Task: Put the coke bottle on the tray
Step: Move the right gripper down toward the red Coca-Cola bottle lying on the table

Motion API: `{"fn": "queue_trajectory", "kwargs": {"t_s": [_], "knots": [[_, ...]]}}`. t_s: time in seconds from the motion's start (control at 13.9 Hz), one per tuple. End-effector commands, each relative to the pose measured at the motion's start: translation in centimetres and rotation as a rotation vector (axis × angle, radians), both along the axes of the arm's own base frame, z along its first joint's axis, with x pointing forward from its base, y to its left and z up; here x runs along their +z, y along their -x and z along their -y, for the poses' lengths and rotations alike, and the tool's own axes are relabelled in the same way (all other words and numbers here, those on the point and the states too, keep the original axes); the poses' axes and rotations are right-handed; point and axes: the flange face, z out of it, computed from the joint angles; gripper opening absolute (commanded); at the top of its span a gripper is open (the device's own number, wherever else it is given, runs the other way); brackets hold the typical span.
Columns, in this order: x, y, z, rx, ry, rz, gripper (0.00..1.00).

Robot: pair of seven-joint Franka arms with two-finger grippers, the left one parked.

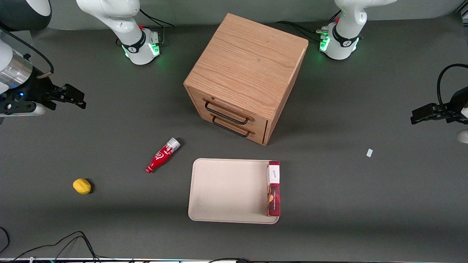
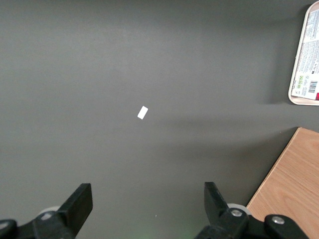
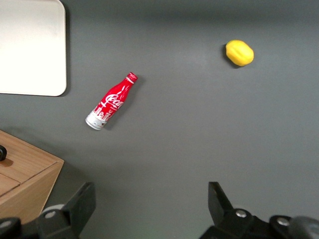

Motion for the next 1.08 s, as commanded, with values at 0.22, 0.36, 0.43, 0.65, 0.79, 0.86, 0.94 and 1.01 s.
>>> {"fn": "queue_trajectory", "kwargs": {"t_s": [0.22, 0.36, 0.43, 0.65, 0.79, 0.86, 0.94, 1.01], "knots": [[-7.6, -4.1, -7.7, -0.263, -0.038, -0.026, 1.00], [-12.2, -5.1, -10.1, -0.360, -0.046, -0.028, 1.00], [-14.5, -5.5, -10.6, -0.406, -0.036, -0.014, 1.00], [-23.8, -5.6, -12.7, -0.549, -0.003, 0.016, 1.00], [-29.2, -5.0, -13.5, -0.624, 0.007, 0.028, 1.00], [-30.9, -4.9, -13.6, -0.650, 0.004, 0.022, 1.00], [-32.2, -4.8, -13.6, -0.672, 0.007, 0.006, 1.00], [-33.4, -4.8, -13.4, -0.685, 0.010, -0.007, 1.00]]}}
